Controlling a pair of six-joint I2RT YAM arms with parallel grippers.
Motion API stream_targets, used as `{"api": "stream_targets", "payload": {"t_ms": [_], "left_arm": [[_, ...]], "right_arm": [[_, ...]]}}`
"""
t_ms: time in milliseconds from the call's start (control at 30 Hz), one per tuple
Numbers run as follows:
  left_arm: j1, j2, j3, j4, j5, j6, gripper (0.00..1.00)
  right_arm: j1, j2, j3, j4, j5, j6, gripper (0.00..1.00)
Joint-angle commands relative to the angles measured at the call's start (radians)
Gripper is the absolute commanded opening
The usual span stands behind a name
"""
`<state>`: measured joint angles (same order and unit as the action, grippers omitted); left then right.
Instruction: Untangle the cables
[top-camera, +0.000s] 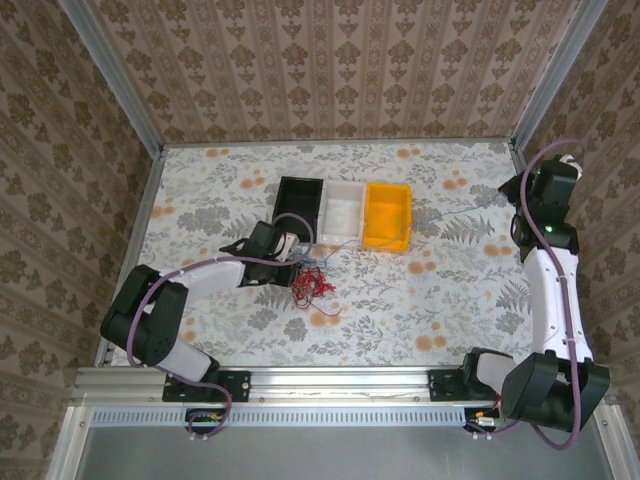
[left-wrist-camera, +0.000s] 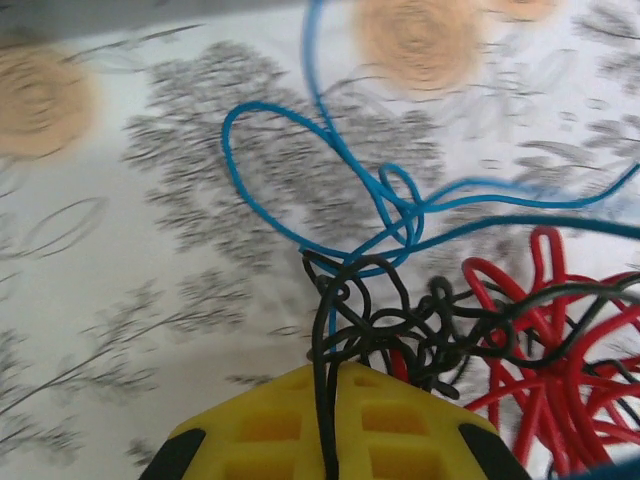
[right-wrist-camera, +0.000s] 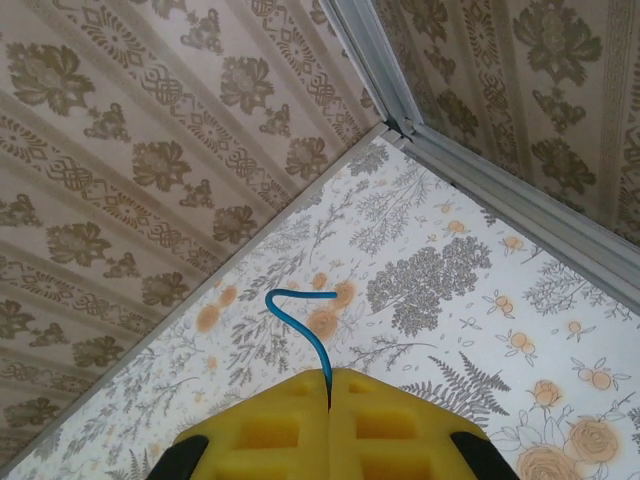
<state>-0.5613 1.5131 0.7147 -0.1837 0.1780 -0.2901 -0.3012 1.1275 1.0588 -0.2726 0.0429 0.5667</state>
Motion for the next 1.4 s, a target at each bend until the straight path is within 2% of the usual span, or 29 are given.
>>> {"api": "stream_targets", "payload": {"t_ms": [0,133,333,433,500,667,733,800,1000,1267,1367], "left_arm": [[0.026,-0.019,-0.033,0.011,-0.102,-0.103,0.0],[0.081,-0.031,-0.07,0.022,-0.153,-0.177,0.0],[0.086,-0.038,-0.054,0.006,-0.181,-0.159,0.0],[0.098,-0.028,-0.059,0.008,-0.2,-0.182,0.0],[0.141,-0.015,-0.074,0.034,-0.178,-0.219,0.0],[0.164,0.04,-0.088,0.055,-0.215,-0.323,0.0],[0.196,0.07,-0.099,0.058,-0.209,-0.384,0.0],[0.202,0.097,-0.092,0.059,-0.204,-0.39,0.0],[0.222,0.122,-0.077,-0.019,-0.282,-0.426,0.0],[0.227,0.177,-0.045,-0.034,-0.276,-0.443,0.0],[0.225,0.194,-0.042,-0.009,-0.253,-0.435,0.0]], "right_arm": [[-0.006,-0.028,0.064,-0.012,-0.102,-0.066,0.0],[-0.023,-0.054,0.095,-0.028,-0.08,-0.112,0.0],[-0.026,-0.059,0.128,-0.01,-0.174,-0.13,0.0],[-0.025,-0.066,0.139,0.037,-0.253,-0.135,0.0],[-0.02,-0.063,0.154,0.068,-0.341,-0.128,0.0],[0.068,-0.067,0.185,0.19,-0.531,-0.114,0.0],[0.104,-0.075,0.208,0.206,-0.519,-0.121,0.0],[0.117,-0.081,0.231,0.22,-0.507,-0.118,0.0],[0.107,-0.11,0.317,0.202,-0.437,-0.17,0.0],[0.087,-0.139,0.374,0.243,-0.393,-0.181,0.0],[0.083,-0.129,0.394,0.234,-0.422,-0.174,0.0]]}}
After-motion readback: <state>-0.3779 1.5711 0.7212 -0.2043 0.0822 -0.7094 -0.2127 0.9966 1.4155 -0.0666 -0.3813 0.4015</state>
